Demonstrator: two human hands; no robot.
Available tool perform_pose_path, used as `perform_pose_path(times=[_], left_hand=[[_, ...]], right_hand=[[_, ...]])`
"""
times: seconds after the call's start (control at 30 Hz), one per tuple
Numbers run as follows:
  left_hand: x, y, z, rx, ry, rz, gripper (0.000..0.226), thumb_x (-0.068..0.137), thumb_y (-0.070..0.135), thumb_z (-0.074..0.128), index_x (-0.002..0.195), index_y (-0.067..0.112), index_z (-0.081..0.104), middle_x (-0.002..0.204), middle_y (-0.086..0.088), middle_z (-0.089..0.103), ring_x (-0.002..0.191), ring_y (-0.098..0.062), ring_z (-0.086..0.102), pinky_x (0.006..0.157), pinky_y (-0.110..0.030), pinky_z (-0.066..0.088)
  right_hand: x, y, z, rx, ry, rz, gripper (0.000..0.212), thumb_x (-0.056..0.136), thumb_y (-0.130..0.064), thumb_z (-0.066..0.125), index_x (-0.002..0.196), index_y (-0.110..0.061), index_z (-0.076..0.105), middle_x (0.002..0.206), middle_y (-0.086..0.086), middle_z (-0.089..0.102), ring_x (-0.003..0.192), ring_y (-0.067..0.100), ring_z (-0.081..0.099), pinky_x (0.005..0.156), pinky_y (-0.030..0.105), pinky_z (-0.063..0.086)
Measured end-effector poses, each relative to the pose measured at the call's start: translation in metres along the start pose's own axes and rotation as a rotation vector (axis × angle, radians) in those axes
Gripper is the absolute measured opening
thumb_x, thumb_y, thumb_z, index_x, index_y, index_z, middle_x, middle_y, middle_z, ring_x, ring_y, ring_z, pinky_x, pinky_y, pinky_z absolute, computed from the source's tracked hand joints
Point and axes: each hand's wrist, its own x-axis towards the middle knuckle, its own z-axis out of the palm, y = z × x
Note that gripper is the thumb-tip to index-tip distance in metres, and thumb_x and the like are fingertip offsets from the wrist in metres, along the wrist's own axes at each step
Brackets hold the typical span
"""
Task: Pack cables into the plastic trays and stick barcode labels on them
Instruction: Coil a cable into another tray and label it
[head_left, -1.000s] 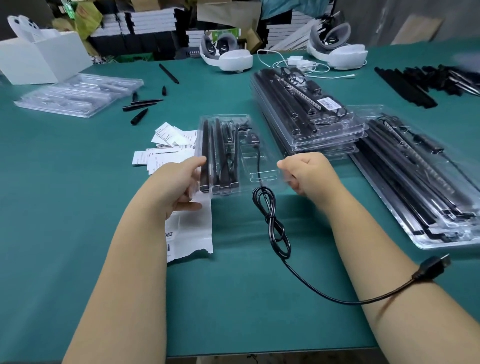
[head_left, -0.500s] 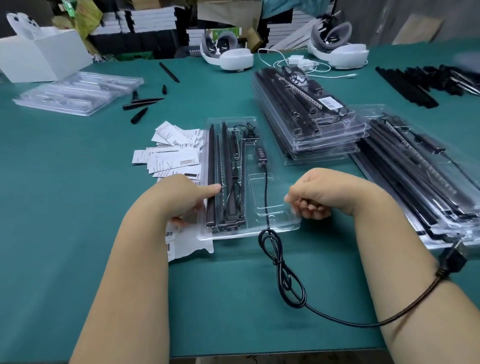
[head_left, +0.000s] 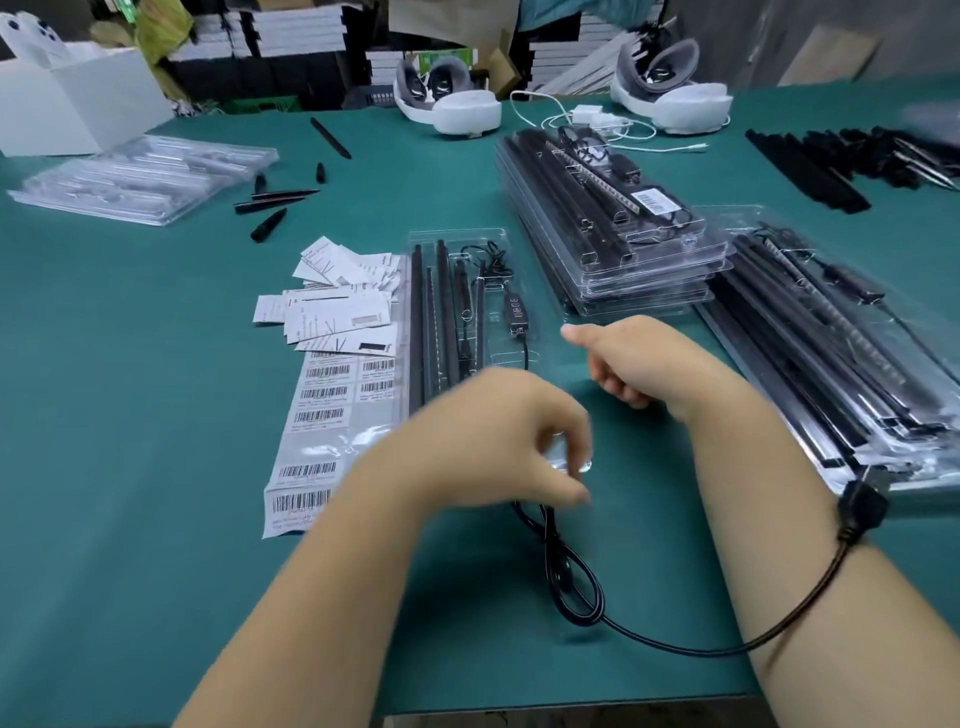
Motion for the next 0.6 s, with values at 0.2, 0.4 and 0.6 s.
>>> perform_pose_path(times=[0.2, 0.4, 0.6], left_hand=[[0.006, 0.029, 0.041, 0.181, -0.053, 0.211, 0.046, 0.068, 0.072, 0.066, 0.089, 0.031, 0.072, 0.062, 0.01, 0.052, 0.059, -0.006, 0.045, 0.053, -0.019, 0.028], [0.003, 0.038, 0.045, 0.077, -0.198, 0.323, 0.026, 0.077, 0.052, 0.072, 0.088, 0.029, 0.073, 0.055, 0.017, 0.044, 0.058, -0.005, 0.045, 0.052, -0.021, 0.032], [0.001, 0.03, 0.03, -0.478, -0.137, 0.278, 0.012, 0.086, 0.016, 0.07, 0.08, 0.007, 0.069, 0.052, 0.005, 0.053, 0.045, 0.001, 0.044, 0.048, -0.012, 0.036]], right_hand=[[0.002, 0.001, 0.001, 0.072, 0.05, 0.001, 0.047, 0.085, -0.05, 0.057, 0.056, -0.013, 0.052, 0.035, -0.008, 0.046, 0.03, 0.008, 0.038, 0.042, 0.02, 0.035], [0.001, 0.002, 0.0, 0.11, 0.084, -0.053, 0.042, 0.086, -0.043, 0.058, 0.056, -0.015, 0.052, 0.037, -0.008, 0.046, 0.031, 0.006, 0.038, 0.037, 0.016, 0.034], [-0.006, -0.001, -0.004, 0.362, -0.07, -0.243, 0.025, 0.089, -0.022, 0.059, 0.064, -0.016, 0.063, 0.048, -0.005, 0.05, 0.038, 0.009, 0.037, 0.04, 0.018, 0.031]])
